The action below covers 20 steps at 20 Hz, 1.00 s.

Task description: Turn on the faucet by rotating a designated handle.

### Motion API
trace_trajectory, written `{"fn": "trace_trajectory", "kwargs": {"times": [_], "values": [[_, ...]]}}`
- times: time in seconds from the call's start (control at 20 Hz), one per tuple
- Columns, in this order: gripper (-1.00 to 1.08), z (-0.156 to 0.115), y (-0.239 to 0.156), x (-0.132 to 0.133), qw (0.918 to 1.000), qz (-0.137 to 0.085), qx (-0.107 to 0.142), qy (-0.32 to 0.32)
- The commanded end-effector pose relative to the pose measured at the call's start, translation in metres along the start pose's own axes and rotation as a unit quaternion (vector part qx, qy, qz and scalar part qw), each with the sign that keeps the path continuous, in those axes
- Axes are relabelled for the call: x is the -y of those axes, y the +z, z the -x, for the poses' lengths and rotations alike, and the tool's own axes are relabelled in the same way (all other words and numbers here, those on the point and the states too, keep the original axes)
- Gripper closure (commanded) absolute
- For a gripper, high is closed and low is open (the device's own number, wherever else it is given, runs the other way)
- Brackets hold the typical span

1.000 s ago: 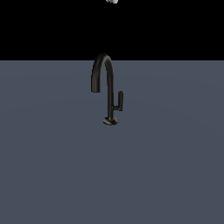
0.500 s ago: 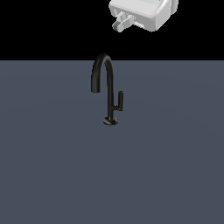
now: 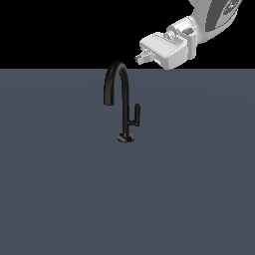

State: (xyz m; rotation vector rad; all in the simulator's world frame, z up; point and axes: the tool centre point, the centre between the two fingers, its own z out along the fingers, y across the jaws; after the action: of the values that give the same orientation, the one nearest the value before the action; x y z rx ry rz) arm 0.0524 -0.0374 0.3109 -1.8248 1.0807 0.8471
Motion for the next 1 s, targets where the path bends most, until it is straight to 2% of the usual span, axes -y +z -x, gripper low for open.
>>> {"fn": "trace_trajectory", "kwargs": {"times": [0.0,0.25,0.55,0.75,0.95], "values": [[1.08,-0.022,0.002,0.003,0.9989,-0.029,0.023,0.029],[1.08,-0.067,0.010,0.005,0.9898,-0.088,0.069,0.088],[1.08,-0.117,0.026,0.002,0.9681,-0.155,0.121,0.155],[1.08,-0.141,0.036,-0.001,0.9527,-0.188,0.147,0.188],[1.08,-0.158,0.045,-0.004,0.9397,-0.211,0.166,0.212]]}}
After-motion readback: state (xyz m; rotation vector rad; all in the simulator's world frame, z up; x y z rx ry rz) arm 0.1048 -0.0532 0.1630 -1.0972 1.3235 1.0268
